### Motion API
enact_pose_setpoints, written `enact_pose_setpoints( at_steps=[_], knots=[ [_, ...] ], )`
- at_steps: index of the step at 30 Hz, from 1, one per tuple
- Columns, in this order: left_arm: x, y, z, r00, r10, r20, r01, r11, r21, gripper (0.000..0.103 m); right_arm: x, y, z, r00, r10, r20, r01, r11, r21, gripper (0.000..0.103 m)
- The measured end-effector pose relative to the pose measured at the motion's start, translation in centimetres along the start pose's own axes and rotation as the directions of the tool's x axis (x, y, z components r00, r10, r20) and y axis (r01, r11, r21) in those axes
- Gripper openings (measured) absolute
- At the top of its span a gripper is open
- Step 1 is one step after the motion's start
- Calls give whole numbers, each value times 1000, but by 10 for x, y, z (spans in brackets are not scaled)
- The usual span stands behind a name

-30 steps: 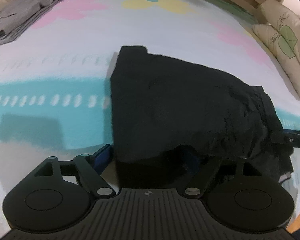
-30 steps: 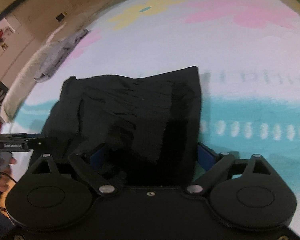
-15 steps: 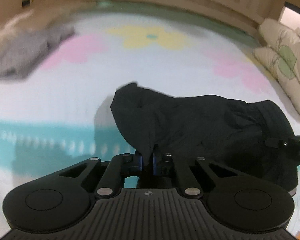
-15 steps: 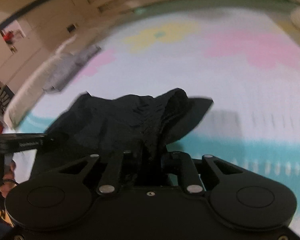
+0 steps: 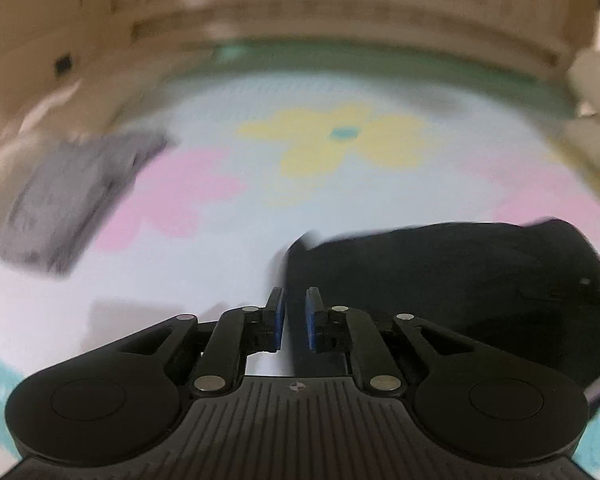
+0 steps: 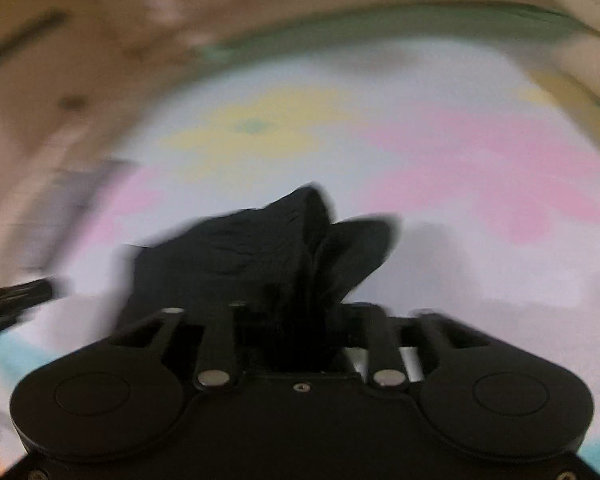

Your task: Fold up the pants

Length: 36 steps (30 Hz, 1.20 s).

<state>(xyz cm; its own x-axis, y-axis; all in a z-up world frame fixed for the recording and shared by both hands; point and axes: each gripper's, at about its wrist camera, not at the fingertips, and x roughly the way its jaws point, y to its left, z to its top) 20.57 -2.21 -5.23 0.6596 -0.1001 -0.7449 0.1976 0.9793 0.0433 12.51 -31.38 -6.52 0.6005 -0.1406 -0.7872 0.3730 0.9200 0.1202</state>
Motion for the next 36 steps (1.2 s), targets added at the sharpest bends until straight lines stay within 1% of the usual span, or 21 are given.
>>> enact_pose_setpoints(
  at_steps=[1,2,3,5,9,11,13,14,16,17,18,19,21,23,25,28,33,34,36],
  knots=[
    [7,4,-6,999,-3,-32,2,1000,-29,21,5,-2,-4,999,-51,-10,50,998,-27,54],
    [12,8,-12,998,-15,-63,12,998,-59,25,7,-5,-8,996,-85,-10,85,995,-50,54],
    [14,10,-15,997,-24,-80,18,997,-79,29,4,-8,-10,996,-93,7,93,994,-57,54],
    [15,14,-24,995,-25,-94,13,993,-117,29,-6,-14,-11,998,-53,40,54,998,-40,54],
    [8,15,-32,994,4,-109,-21,988,-154,29,-25,-17,-12,996,20,92,-18,999,-29,55],
    [-1,14,-31,994,16,-104,-34,985,-170,29,-37,-18,-12,993,40,107,-37,999,-32,59],
    [-16,11,-26,996,31,-89,-46,983,-177,31,-48,-14,-9,992,41,123,-39,999,-21,74],
    [-22,11,-21,996,38,-80,-51,983,-175,33,-56,-12,-10,991,47,125,-44,999,-19,76],
    [-43,7,-15,997,54,-46,-61,985,-158,45,-71,-8,-12,989,73,130,-72,997,-18,76],
    [-54,5,-13,998,57,-23,-60,987,-148,48,-78,-4,-12,987,82,138,-81,997,-15,77],
    [-65,2,-12,998,59,-1,-58,989,-139,54,-78,4,-6,986,84,143,-84,996,-11,81],
    [-80,0,-14,998,59,25,-56,990,-133,62,-87,8,-8,985,81,150,-81,997,-9,86],
    [-104,-4,-17,997,50,63,-41,991,-130,72,-104,16,-13,984,63,167,-62,998,-11,91],
    [-124,-8,-21,996,27,83,-16,991,-131,73,-121,23,-22,982,45,185,-41,999,-24,93],
    [-140,-13,-26,996,19,86,-8,993,-120,74,-136,29,-31,981,11,194,-6,1000,-29,97],
    [-155,-20,-36,995,49,84,-41,995,-91,74,-159,33,-46,978,-30,205,39,998,-39,99],
    [-175,-37,-59,986,134,96,-130,990,-46,74,-179,33,-73,983,-26,180,37,997,-60,100],
    [-178,-40,-62,986,137,96,-134,990,-36,74,-183,34,-78,983,-32,178,45,997,-67,100],
    [-180,-44,-67,989,121,86,-119,992,-31,74,-187,35,-87,983,-49,178,65,994,-84,100]
  ],
)
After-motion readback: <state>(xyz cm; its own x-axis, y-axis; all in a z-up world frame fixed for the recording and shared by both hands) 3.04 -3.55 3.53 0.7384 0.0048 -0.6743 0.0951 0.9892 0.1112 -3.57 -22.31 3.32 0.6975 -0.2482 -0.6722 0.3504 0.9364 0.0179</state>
